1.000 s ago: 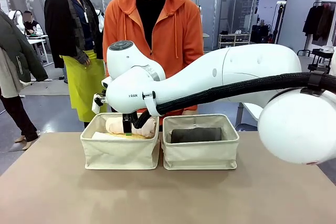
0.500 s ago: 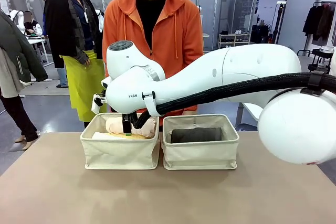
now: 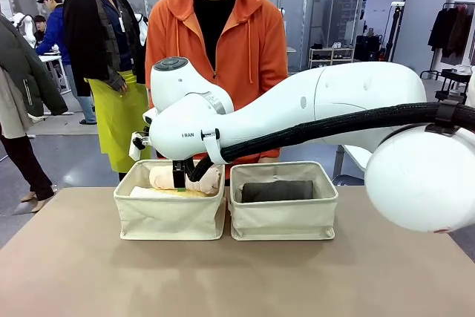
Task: Divide the towels into two baskets.
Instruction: Pick up one hotel-folded towel from the bottom of the table and place it in the Fabric basket indicated by the person.
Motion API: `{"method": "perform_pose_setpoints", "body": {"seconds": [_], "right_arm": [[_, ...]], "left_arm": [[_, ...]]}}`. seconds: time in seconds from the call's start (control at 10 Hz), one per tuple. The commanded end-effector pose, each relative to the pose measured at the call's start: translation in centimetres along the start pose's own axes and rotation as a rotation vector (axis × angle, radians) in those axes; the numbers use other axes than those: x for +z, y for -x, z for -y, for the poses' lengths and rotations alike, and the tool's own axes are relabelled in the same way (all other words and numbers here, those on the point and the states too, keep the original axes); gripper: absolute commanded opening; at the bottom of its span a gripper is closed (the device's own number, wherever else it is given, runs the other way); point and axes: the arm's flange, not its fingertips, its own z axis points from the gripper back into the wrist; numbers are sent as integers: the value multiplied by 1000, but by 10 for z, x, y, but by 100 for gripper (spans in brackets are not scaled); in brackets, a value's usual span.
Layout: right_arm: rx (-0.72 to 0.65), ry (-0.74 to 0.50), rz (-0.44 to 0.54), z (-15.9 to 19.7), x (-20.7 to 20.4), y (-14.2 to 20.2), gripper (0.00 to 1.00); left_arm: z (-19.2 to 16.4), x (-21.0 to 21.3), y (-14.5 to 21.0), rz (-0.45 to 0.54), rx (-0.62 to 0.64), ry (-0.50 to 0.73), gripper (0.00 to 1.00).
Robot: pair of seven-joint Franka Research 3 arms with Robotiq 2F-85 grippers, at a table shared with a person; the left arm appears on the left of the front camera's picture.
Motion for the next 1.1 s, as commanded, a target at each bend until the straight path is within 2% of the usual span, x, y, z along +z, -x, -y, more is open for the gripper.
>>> {"method": "perform_pose_setpoints", "body": {"seconds": [0.0, 0.2, 0.4, 0.5, 0.6, 0.7, 0.9, 1.0], "right_arm": [[-68, -14, 37, -14, 48, 1, 100], [-178, -100, 35, -37, 88, 20, 100], [-334, -248, 109, -46, 121, 61, 100], [-493, -325, 181, -49, 143, 106, 100], [-596, -398, 233, -59, 155, 141, 100], [-696, -451, 283, -68, 159, 171, 100], [-958, -510, 376, -93, 156, 257, 100], [-1071, -547, 463, -107, 154, 301, 100]], "left_arm": [[3, 3, 0, 7, -7, -2, 100], [3, 3, 0, 7, -7, -2, 100], [3, 3, 0, 7, -7, -2, 100], [3, 3, 0, 7, -7, -2, 100], [3, 3, 0, 7, -7, -2, 100], [3, 3, 0, 7, -7, -2, 100], [3, 3, 0, 7, -7, -2, 100], [3, 3, 0, 7, -7, -2, 100]]}}
